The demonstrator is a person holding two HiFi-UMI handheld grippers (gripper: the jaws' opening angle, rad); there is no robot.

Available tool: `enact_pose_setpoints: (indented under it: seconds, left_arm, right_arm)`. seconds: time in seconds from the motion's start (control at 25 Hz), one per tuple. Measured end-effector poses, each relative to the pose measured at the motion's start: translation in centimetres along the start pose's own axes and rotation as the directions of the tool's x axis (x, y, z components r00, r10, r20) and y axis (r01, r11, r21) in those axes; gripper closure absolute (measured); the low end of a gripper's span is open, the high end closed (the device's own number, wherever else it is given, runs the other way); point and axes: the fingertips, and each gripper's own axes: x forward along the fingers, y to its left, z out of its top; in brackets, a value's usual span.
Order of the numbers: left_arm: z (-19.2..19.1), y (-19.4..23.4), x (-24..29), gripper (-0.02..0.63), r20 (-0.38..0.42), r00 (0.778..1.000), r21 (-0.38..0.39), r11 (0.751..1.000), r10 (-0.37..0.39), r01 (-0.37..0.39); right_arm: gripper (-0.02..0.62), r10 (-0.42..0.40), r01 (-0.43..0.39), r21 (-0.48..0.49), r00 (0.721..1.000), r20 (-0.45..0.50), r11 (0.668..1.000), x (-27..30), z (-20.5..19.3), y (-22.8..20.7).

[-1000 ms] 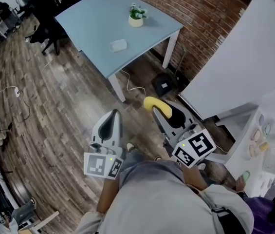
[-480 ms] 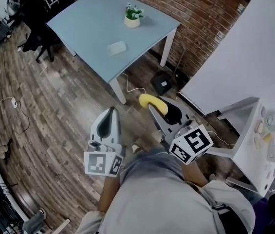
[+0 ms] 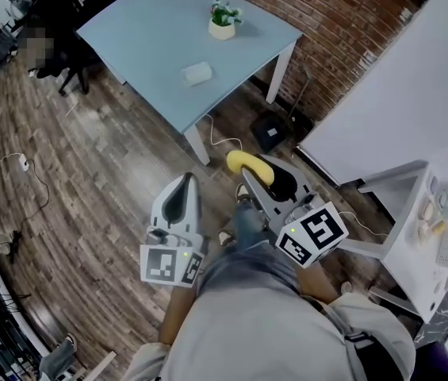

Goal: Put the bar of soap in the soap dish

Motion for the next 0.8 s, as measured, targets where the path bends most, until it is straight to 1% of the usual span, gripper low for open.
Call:
enact_pose_setpoints:
  seconds: [0.36, 0.56, 0.8]
  left_arm:
    - [-0.2, 2.9, 3.9, 0.603, -0.015, 1.000, 0.006, 1.000, 0.021, -0.021]
    - [-0.8, 4.6, 7.0, 0.603, -0.027, 0.999, -0.001, 0.999, 0.034, -0.034]
    - [-1.2, 6.6, 12.0, 0.603, -0.034, 0.998, -0.003, 0.999, 0.043, -0.043]
  right_arm:
    - [0.479, 0.033, -0.033, 0.018, 0.999, -0.010, 0.999, 4.8, 0.2, -2.4]
    - [0.479, 0.047, -0.046, 0.025, 0.998, -0.030, 0.999, 7.8, 0.2, -4.8]
    - [0.479, 0.080, -0.078, 0.040, 0.995, -0.056, 0.996, 12.2, 0.3, -8.3]
